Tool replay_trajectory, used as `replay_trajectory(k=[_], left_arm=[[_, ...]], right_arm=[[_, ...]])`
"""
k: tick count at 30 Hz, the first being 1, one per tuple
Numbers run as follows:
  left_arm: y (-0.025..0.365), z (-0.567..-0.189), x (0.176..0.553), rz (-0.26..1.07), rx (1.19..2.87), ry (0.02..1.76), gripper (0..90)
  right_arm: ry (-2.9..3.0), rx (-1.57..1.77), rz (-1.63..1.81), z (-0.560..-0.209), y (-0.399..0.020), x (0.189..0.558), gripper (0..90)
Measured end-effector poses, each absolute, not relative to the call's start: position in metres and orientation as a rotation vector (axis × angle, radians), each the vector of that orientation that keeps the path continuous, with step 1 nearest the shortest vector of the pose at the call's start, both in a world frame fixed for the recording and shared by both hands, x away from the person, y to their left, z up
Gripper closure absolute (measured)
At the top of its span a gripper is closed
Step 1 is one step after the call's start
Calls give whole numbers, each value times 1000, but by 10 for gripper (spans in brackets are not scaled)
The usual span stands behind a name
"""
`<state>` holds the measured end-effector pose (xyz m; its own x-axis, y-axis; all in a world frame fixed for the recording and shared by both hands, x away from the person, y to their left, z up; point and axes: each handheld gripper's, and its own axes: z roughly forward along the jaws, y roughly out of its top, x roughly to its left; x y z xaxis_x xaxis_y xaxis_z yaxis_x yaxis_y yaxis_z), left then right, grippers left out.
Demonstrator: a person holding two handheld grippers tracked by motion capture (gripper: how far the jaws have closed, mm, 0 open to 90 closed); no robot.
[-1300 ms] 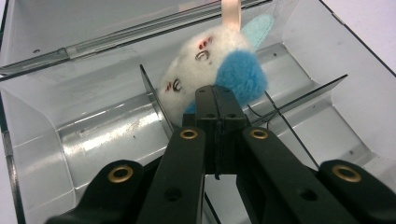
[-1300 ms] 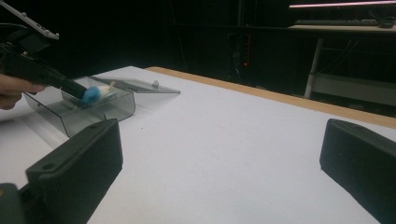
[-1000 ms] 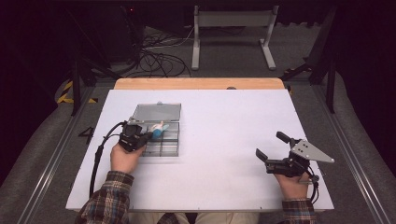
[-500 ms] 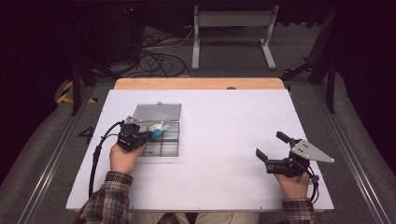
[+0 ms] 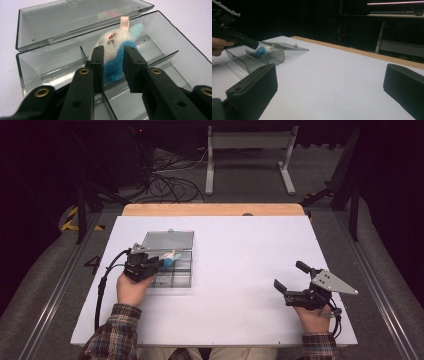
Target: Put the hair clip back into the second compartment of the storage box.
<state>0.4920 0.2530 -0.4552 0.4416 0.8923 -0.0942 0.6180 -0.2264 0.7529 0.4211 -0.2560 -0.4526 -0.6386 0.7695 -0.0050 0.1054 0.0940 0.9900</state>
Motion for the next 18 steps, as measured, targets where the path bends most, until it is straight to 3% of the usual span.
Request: replay_trajectory(k=[18], left_arm=[[249, -449, 486, 616, 1910, 1194, 261]], right_arm=[[1831, 859, 1586, -453, -256, 421, 0]])
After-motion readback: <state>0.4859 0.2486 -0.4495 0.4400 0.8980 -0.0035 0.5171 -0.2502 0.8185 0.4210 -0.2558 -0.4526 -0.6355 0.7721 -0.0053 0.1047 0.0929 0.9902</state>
